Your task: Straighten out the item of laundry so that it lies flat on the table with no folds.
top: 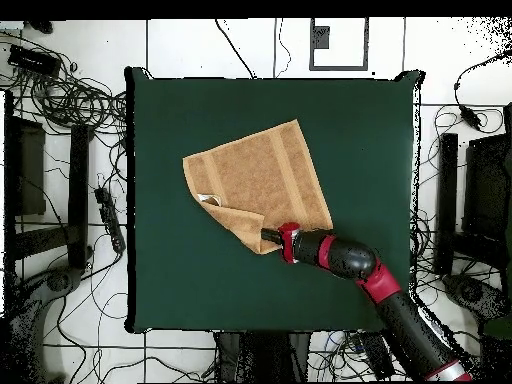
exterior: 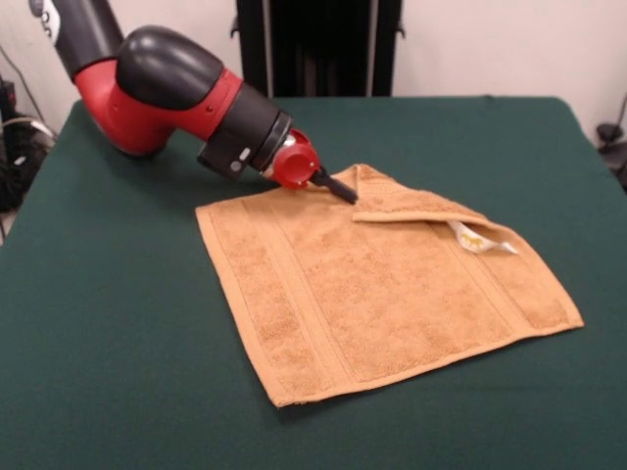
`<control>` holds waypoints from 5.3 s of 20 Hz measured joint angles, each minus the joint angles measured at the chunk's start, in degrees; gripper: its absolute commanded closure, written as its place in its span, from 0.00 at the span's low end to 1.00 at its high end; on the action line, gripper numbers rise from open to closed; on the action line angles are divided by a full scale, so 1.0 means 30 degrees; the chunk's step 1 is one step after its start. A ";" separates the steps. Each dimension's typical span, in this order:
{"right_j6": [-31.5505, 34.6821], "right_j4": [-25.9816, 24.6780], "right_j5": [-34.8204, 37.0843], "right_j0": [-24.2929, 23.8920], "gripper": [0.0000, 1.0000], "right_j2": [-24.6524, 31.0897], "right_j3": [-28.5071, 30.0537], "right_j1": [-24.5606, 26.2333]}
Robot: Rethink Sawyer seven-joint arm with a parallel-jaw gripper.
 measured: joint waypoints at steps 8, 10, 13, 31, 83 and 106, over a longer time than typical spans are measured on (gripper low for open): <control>0.0000 0.0554 -0.0008 0.0270 1.00 -0.0226 -0.0003 -0.0281; 0.0000 0.0708 -0.0012 0.0183 1.00 -0.0251 -0.0006 -0.0216; 0.0000 0.1127 -0.0019 -0.0374 1.00 -0.0259 -0.0028 0.0315; 0.0000 0.2991 0.2315 -0.1166 1.00 -0.0047 -0.0255 0.1370; 0.1020 0.4030 -0.3480 0.1099 1.00 -0.2166 0.3687 -0.5134; 1.2578 1.0637 -1.2860 0.7157 1.00 -0.3624 0.9941 -1.4226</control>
